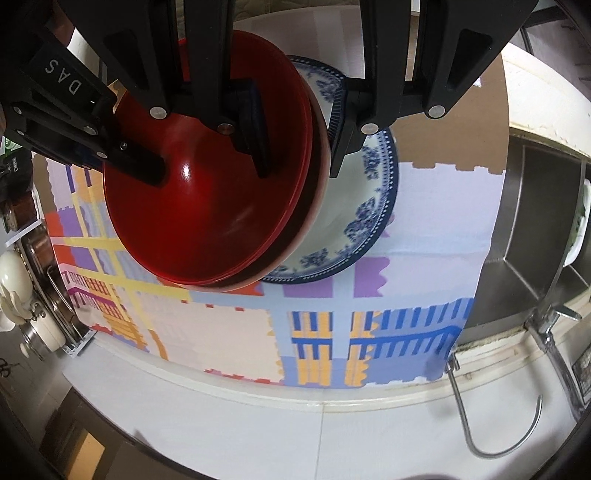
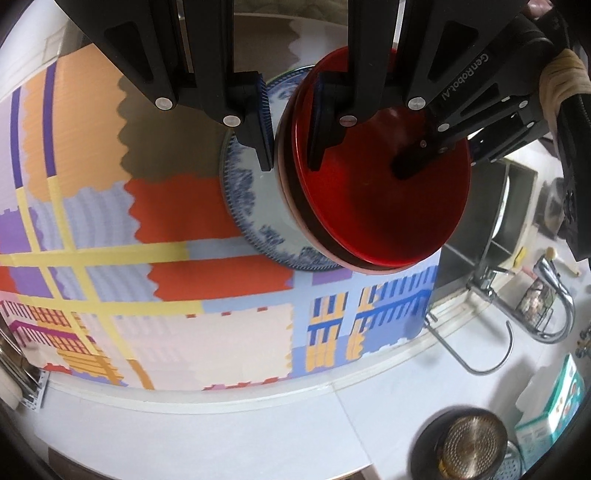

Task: Organize plates and bowls
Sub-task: 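Lift the nested bowls with both grippers and carry them onto the plate stack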

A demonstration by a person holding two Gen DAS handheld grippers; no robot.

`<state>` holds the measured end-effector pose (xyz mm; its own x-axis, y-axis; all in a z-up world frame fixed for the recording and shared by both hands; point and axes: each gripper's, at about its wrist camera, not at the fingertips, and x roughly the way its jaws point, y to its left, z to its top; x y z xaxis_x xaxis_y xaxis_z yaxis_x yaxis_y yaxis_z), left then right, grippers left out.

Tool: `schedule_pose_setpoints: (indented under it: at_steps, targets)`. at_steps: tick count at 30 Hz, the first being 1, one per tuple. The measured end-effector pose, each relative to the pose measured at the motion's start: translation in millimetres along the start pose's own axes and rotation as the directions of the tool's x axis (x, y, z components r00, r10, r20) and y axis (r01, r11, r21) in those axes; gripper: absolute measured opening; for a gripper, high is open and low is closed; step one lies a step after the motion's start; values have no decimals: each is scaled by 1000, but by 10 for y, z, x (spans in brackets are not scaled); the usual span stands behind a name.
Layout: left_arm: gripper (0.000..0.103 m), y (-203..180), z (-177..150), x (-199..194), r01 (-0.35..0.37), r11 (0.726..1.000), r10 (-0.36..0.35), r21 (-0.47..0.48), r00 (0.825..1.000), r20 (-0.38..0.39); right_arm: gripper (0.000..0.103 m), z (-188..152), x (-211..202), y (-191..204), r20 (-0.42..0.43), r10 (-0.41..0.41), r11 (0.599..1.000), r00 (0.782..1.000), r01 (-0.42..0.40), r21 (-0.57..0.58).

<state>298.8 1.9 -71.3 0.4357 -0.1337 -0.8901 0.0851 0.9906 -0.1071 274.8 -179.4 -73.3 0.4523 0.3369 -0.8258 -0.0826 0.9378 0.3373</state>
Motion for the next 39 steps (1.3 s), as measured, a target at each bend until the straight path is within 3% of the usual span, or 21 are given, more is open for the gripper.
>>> schedule_pose_setpoints:
  at_steps: [15, 30, 39]
  targets:
    - [29, 131, 39, 326, 4, 1000, -5, -14, 996, -86, 20, 55, 329, 77, -78, -22, 1000, 997, 23, 18]
    - [29, 213, 96, 464, 19, 999, -23, -41, 994, -106, 21, 117, 456, 84, -105, -21, 1000, 994, 22, 12]
    - [39, 238, 139, 440, 22, 999, -24, -28, 996, -85, 25, 139, 465, 127, -79, -18, 1000, 997, 16, -24]
